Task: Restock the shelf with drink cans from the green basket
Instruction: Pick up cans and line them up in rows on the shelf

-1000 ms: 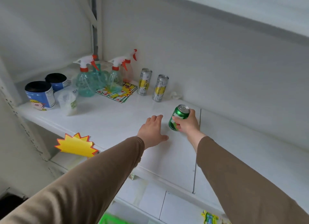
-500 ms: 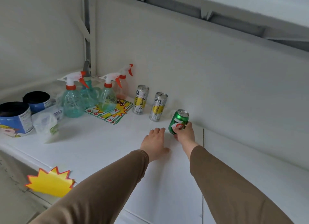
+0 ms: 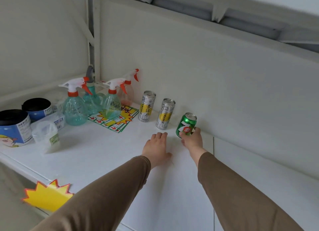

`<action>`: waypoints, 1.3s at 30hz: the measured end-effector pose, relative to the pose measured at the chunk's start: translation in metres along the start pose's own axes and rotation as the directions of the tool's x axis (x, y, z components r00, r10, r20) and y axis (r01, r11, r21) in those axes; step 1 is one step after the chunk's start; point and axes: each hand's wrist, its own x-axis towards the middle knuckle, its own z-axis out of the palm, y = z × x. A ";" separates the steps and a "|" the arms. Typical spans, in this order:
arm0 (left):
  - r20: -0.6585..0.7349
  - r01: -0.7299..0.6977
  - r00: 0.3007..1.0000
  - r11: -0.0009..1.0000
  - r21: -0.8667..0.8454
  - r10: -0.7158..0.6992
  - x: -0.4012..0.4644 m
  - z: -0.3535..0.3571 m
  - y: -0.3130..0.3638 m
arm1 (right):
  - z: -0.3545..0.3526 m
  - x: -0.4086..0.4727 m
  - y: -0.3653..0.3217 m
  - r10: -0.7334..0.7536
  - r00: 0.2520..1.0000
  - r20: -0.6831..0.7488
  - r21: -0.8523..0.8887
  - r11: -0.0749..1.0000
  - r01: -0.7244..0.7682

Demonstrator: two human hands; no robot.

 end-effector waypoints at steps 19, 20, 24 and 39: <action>-0.055 -0.140 0.987 0.978 0.152 0.150 -0.190 -0.024 -0.008 | -0.066 -0.242 0.051 -0.423 0.822 0.381 -0.607 0.556 0.568; -0.059 -0.147 0.986 0.977 0.152 0.157 -0.206 -0.024 -0.010 | -0.067 -0.259 0.054 -0.434 0.818 0.376 -0.610 0.549 0.572; -0.110 -0.175 0.975 0.974 0.147 0.191 -0.278 -0.017 -0.017 | -0.069 -0.329 0.071 -0.520 0.783 0.342 -0.605 0.516 0.607; 0.020 -0.143 0.990 0.983 0.113 0.142 -0.504 0.149 -0.098 | -0.022 -0.496 0.287 -0.486 0.713 0.505 -0.514 0.495 0.701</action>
